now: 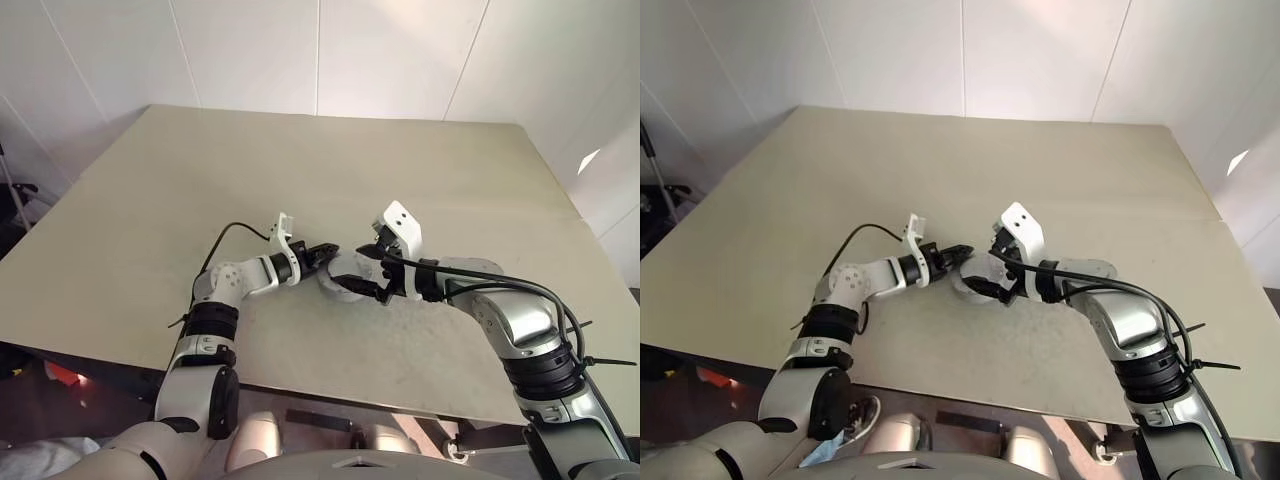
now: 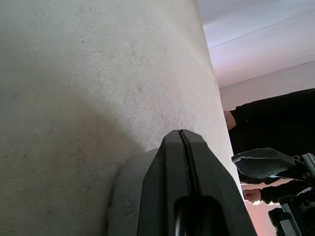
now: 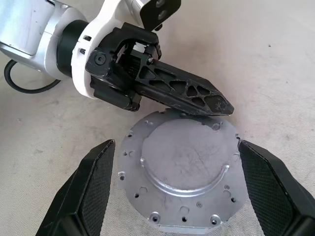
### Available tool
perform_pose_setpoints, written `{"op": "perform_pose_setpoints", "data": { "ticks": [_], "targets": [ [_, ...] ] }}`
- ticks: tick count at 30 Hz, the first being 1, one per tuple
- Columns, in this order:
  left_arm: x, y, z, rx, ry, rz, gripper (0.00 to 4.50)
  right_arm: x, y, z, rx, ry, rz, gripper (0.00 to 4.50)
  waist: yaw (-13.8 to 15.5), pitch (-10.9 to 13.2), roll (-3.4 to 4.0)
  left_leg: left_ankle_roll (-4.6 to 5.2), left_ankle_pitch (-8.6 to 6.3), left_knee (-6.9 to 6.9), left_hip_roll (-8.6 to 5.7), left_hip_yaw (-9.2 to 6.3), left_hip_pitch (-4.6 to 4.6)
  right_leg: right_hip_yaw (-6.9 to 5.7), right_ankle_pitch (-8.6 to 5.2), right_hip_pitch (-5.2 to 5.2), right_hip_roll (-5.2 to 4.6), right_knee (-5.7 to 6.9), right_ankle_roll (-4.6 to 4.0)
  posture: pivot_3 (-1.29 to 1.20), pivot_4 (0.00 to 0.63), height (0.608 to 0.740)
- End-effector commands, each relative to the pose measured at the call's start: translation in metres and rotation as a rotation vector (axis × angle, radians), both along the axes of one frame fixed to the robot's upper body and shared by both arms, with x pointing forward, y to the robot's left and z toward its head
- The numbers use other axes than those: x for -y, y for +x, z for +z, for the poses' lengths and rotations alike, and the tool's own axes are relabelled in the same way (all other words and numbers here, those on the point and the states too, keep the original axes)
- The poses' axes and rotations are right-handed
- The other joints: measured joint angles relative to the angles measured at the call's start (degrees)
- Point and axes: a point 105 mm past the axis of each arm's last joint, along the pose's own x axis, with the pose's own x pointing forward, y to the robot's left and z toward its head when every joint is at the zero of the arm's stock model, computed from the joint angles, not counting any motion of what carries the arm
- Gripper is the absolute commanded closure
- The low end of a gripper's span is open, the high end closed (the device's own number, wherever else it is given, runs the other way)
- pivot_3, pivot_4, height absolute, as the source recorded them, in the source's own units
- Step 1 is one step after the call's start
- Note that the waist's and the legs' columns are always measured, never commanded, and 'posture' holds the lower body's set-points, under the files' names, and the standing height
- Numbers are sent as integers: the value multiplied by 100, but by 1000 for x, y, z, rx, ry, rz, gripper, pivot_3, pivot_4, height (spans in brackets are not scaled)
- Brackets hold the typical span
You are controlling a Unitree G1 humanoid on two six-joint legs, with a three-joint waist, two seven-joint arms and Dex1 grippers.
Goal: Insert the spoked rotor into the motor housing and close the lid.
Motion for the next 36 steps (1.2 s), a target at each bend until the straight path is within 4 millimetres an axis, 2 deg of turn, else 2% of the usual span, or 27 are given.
{"op": "perform_pose_setpoints", "data": {
  "ticks": [1, 6, 11, 15, 19, 25, 30, 36],
  "targets": [
    [1, -5, -4, -5, -2, -23, 4500, 1, 4, 18, 57, 38, -15, 15, 1, 5, 1, 0, 0, 2, 0, 0, 0, 1, 0, 0, 0, 3, 0, 0, 0, 740],
    [1, -6, -3, 4, -7, -34, 4500, 8, 13, 25, 15, 98, -99, 15, -1, 18, 9, 1, 0, 19, 1, -1, -1, 2, 0, -3, 0, 24, 0, 0, 0, 740],
    [-1, -8, -5, 4, -6, -34, 4500, 28, 21, 25, -125, 201, -270, 15, 2, 19, 11, 1, 1, 26, 1, -1, 1, 3, -1, -4, -1, 40, -2, 0, 0, 740],
    [-3, -9, -7, 2, -3, -32, 4500, 37, 3, 20, -341, 310, -297, 15, 9, 21, 15, -1, 2, 30, 1, -2, 3, 4, -4, -5, -2, 51, -7, 0, 0, 740],
    [-4, -9, -8, -1, 0, -27, 4500, 51, -13, 10, -494, 347, -339, 15, 18, 21, 16, -1, 2, 31, 1, -2, 5, 4, -4, -5, -2, 56, -7, 0, 0, 740],
    [-4, -8, -9, -4, 3, -21, 4500, 70, -19, -17, -608, 362, -462, 15, 30, 21, 23, -11, 7, 33, 2, -1, 9, 4, -4, -4, -2, 64, -7, 0, 0, 740],
    [-6, -6, -10, -5, 9, -12, 4500, 67, -22, -42, -692, 345, -533, 15, 23, 21, 25, -29, 16, 29, 4, -2, 17, 5, -5, 6, -1, 71, -8, 0, 0, 740],
    [-10, -3, -10, -3, 19, 2, 4500, 45, -18, -39, -708, 414, -492, 15, -16, 18, 19, -59, 11, 19, 5, -1, 54, 9, -6, 43, 0, 69, -9, 0, 0, 740]
  ]
}}
